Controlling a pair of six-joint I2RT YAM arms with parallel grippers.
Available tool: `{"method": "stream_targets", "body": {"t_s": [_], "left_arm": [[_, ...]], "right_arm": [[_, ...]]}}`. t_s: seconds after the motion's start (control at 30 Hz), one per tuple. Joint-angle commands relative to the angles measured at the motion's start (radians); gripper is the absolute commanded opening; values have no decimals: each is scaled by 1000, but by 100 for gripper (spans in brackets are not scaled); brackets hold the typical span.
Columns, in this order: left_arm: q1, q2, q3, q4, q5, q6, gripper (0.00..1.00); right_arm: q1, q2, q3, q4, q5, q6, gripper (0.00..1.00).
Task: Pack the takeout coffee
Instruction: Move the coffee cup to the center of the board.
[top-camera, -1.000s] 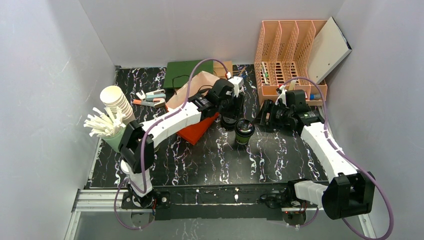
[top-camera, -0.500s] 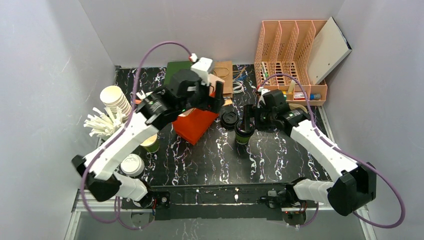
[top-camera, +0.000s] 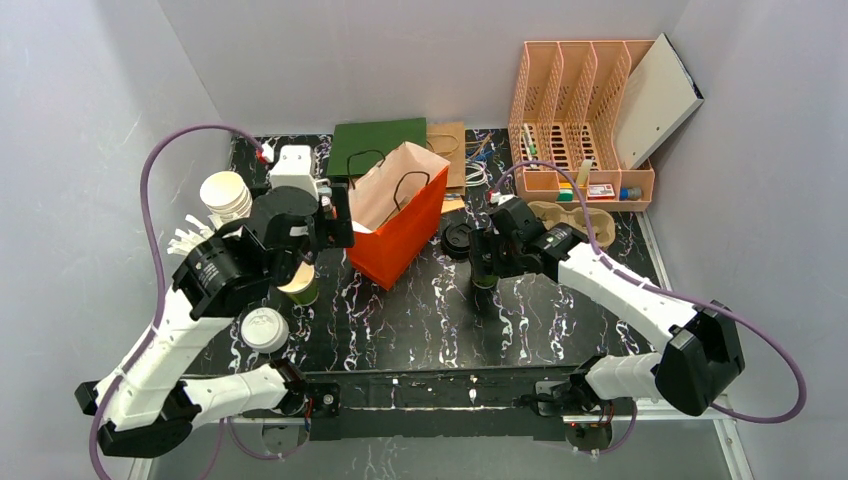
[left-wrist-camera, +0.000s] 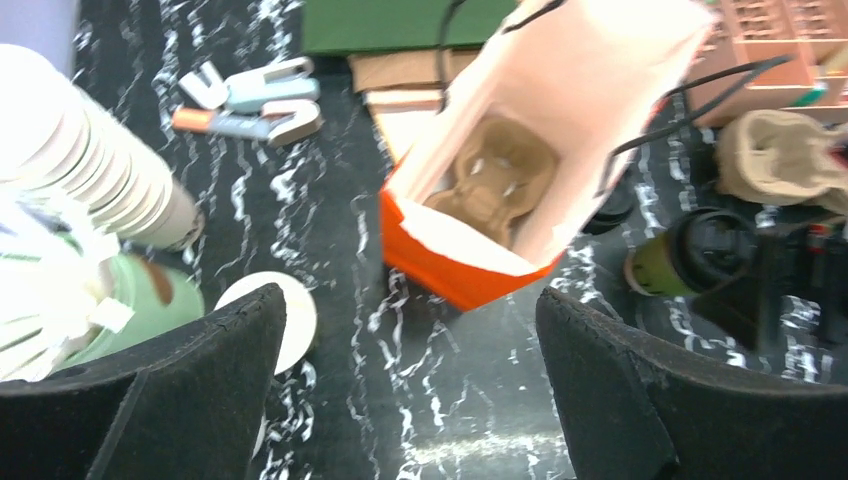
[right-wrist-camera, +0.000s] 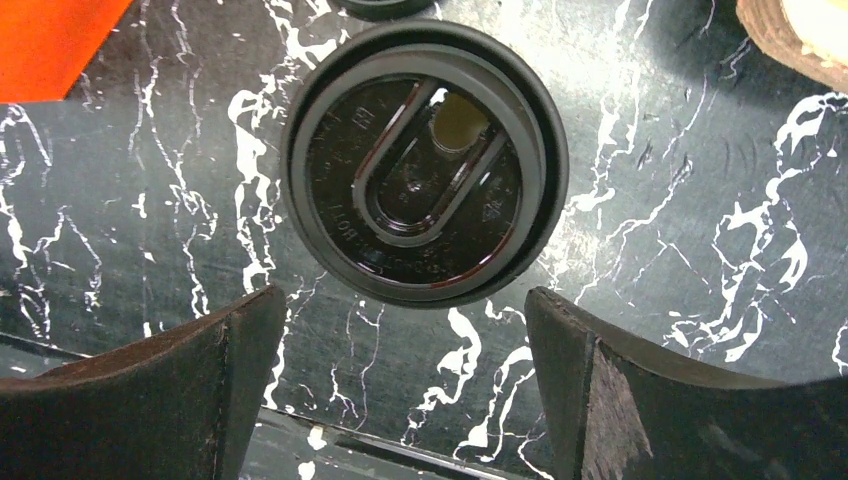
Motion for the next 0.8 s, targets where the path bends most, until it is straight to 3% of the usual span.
{"method": "stream_targets", "body": {"t_s": [0.0, 0.27, 0.77], "left_arm": [[-4, -56, -78, -106, -181, -91, 95], [-4, -119, -242, -124, -188, -193, 97], [-4, -185, -405, -156, -207, -370, 96]], "right_arm": [[11, 24, -18, 39, 44, 26, 98], [11, 65, -47, 159, 102, 48, 98], [2, 178, -57, 353, 299, 28, 92]]}}
